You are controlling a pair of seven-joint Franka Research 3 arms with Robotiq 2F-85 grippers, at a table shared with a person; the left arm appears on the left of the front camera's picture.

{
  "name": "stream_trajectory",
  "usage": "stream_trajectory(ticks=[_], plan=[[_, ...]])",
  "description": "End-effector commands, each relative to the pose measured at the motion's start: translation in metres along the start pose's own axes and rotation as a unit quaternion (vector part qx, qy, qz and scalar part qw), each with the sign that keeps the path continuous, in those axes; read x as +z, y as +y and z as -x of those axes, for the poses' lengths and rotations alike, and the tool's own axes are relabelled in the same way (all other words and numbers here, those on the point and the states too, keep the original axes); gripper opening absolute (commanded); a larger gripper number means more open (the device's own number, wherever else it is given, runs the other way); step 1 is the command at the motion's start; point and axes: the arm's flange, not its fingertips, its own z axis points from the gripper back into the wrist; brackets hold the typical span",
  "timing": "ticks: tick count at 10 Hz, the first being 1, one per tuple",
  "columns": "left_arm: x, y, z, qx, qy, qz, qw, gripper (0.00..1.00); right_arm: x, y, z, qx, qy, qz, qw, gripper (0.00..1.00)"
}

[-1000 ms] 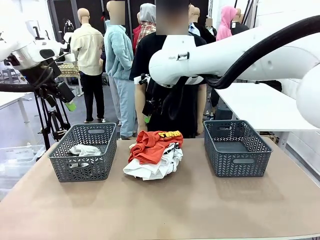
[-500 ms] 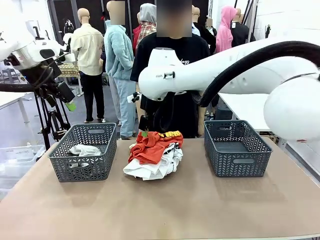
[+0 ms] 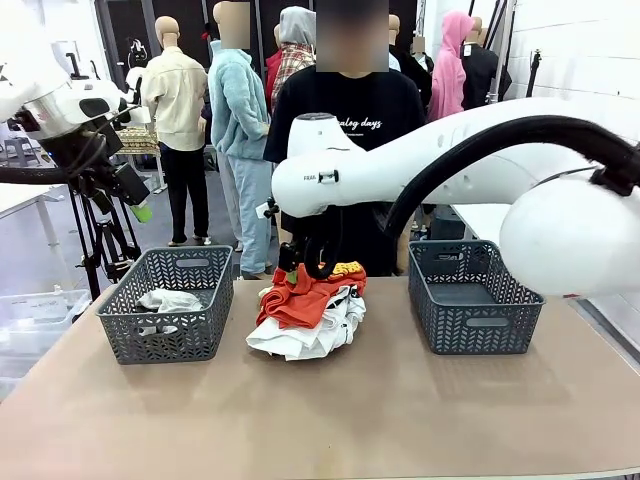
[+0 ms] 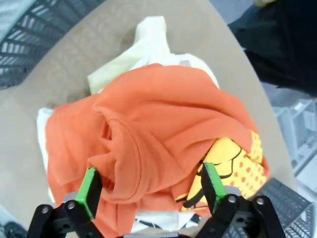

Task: Sort the tops and bottoms.
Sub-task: Lift clothes from the center of the table with your right hand.

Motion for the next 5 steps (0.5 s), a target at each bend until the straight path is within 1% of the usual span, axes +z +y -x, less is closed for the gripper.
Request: stream_trajectory(ticks=[1, 2, 4, 5], plan=[[0.0008, 0.0001, 0.0014, 0.006, -0.002, 0.006, 1.0, 1.0, -0.0076, 0.003, -0.0231, -0.029, 0.024, 0.024, 0.999, 1.0], [0.0008, 0.0001, 0.0014, 0.006, -0.002, 0.006, 1.0, 1.0, -0.0134, 0.0054, -0.0259, -0.033, 0.022, 0.014, 0.999, 1.0], [0.0008, 0.0001, 0.0014, 0.006, -0.002, 0.006, 1.0, 1.0, -0.0163, 0.006, -0.0283, -0.041, 0.039, -0.001, 0.998, 1.0], [0.0008, 0.0001, 0.0014, 0.006, -0.002, 0.006, 1.0, 1.0, -0.0139, 0.0029, -0.0259, -0.047, 0.04, 0.002, 0.998, 0.88]])
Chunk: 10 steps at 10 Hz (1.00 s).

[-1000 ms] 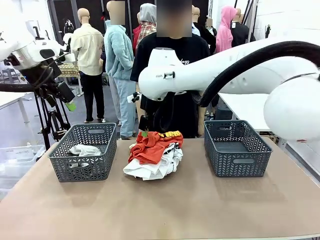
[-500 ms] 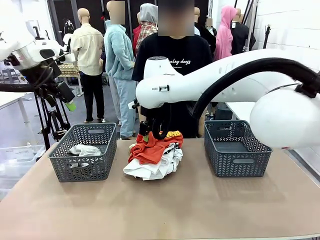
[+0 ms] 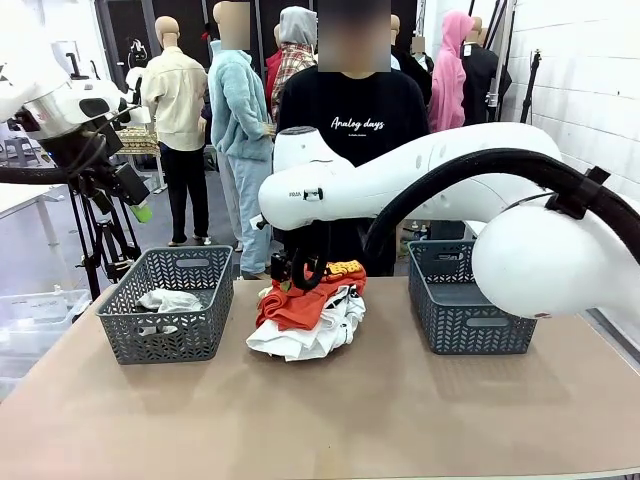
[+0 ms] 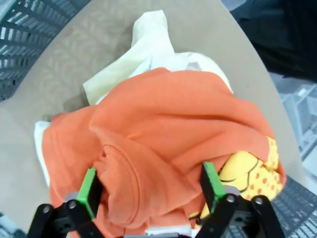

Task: Sort the tops and bottoms.
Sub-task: Lift clothes from the center of the table with your right hand.

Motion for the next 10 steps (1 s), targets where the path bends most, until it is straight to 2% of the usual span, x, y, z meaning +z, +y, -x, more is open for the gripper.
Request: stream_trajectory(ticks=[1, 5, 6, 10], plan=[[0.001, 0.0, 0.001, 0.006, -0.002, 0.006, 1.0, 1.0, 0.014, -0.008, -0.01, -0.025, 0.009, -0.007, 1.0, 0.72], [0.001, 0.0, 0.001, 0.006, -0.002, 0.006, 1.0, 1.0, 0.028, -0.015, -0.002, -0.047, 0.016, -0.02, 0.999, 0.1], [0.001, 0.0, 0.001, 0.006, -0.002, 0.006, 1.0, 1.0, 0.03, -0.017, -0.001, -0.05, 0.023, -0.022, 0.998, 0.0], [0.001, 0.0, 0.001, 0.006, -0.002, 0.006, 1.0, 1.0, 0.03, -0.019, 0.002, -0.057, 0.039, -0.044, 0.997, 0.0]])
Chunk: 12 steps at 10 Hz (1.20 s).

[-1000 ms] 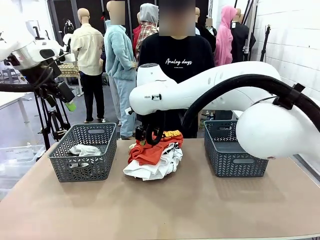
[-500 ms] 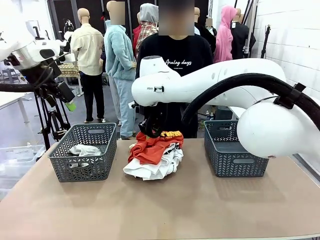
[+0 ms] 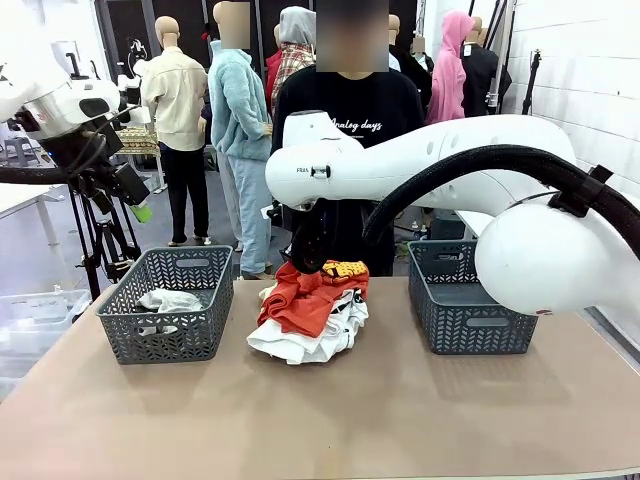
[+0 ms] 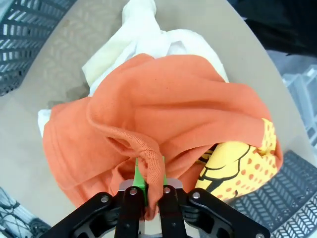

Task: Sort the tops and bottoms.
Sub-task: Lift clothes from the center of the table with your right hand.

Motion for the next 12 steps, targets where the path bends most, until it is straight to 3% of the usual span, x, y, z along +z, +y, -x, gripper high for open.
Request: stream_trajectory(ticks=[1, 3, 7, 8, 9, 12], plan=[[0.001, 0.0, 0.001, 0.006, -0.002, 0.006, 1.0, 1.0, 0.013, -0.002, -0.004, -0.023, 0.0, -0.022, 0.999, 0.0], [0.001, 0.0, 0.001, 0.006, -0.002, 0.006, 1.0, 1.0, 0.06, -0.016, 0.013, -0.05, -0.044, -0.022, 0.998, 0.0], [0.001, 0.0, 0.001, 0.006, -0.002, 0.006, 1.0, 1.0, 0.214, -0.029, 0.059, -0.061, -0.188, 0.053, 0.979, 0.0], [0.001, 0.0, 0.001, 0.006, -0.002, 0.006, 1.0, 1.0, 0.229, -0.024, 0.071, -0.052, -0.198, 0.056, 0.977, 0.0], [0.001, 0.0, 0.001, 0.006, -0.002, 0.006, 1.0, 1.0, 0.212, -0.042, 0.042, -0.057, -0.163, 0.027, 0.985, 0.0], [0.001, 0.0, 0.001, 0.006, -0.002, 0.006, 1.0, 1.0, 0.212, -0.042, 0.042, -0.057, -0.163, 0.027, 0.985, 0.0]])
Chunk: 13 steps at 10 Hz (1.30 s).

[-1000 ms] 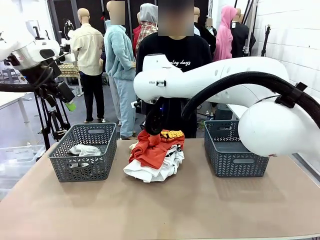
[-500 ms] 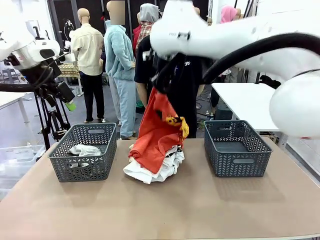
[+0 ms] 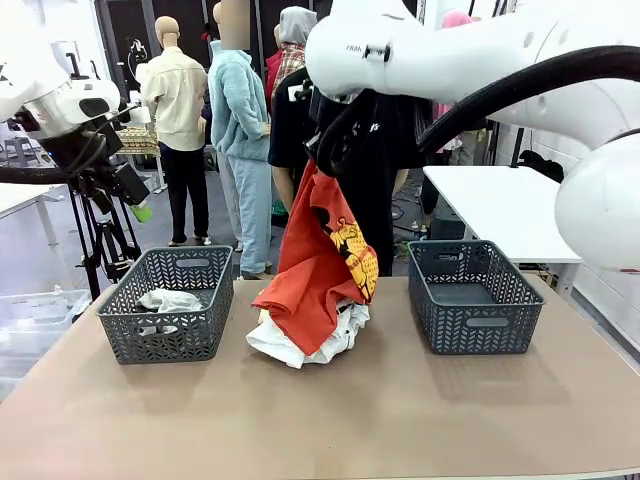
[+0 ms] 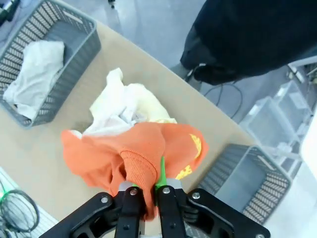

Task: Sort the tops and bottoms.
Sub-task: Lift clothes from the center of the table with your right hand.

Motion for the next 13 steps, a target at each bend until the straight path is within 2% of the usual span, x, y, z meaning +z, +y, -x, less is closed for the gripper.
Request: stream_trajectory(ticks=[1, 2, 4, 6, 7, 8, 9, 13], plan=[[0.001, 0.0, 0.001, 0.006, -0.002, 0.006, 1.0, 1.0, 0.015, 0.001, 0.0, 0.001, -0.009, 0.002, 1.0, 0.0], [0.001, 0.0, 0.001, 0.006, -0.002, 0.006, 1.0, 1.0, 0.033, -0.005, -0.004, -0.008, -0.04, 0.034, 0.999, 0.0], [0.001, 0.0, 0.001, 0.006, -0.002, 0.006, 1.0, 1.0, 0.116, -0.027, -0.014, -0.012, -0.085, 0.091, 0.992, 0.0], [0.001, 0.0, 0.001, 0.006, -0.002, 0.006, 1.0, 1.0, 0.186, -0.039, -0.017, -0.013, -0.14, 0.113, 0.983, 0.0], [0.001, 0.0, 0.001, 0.006, -0.002, 0.006, 1.0, 1.0, 0.204, -0.038, -0.022, -0.008, -0.158, 0.122, 0.98, 0.0], [0.001, 0.0, 0.001, 0.006, -0.002, 0.006, 1.0, 1.0, 0.202, -0.034, -0.034, 0.005, -0.152, 0.112, 0.982, 0.0], [0.001, 0.0, 0.001, 0.006, -0.002, 0.006, 1.0, 1.0, 0.205, -0.038, 0.005, -0.017, -0.153, 0.105, 0.983, 0.0], [0.001, 0.0, 0.001, 0.006, -0.002, 0.006, 1.0, 1.0, 0.205, -0.038, 0.005, -0.017, -0.153, 0.105, 0.983, 0.0]])
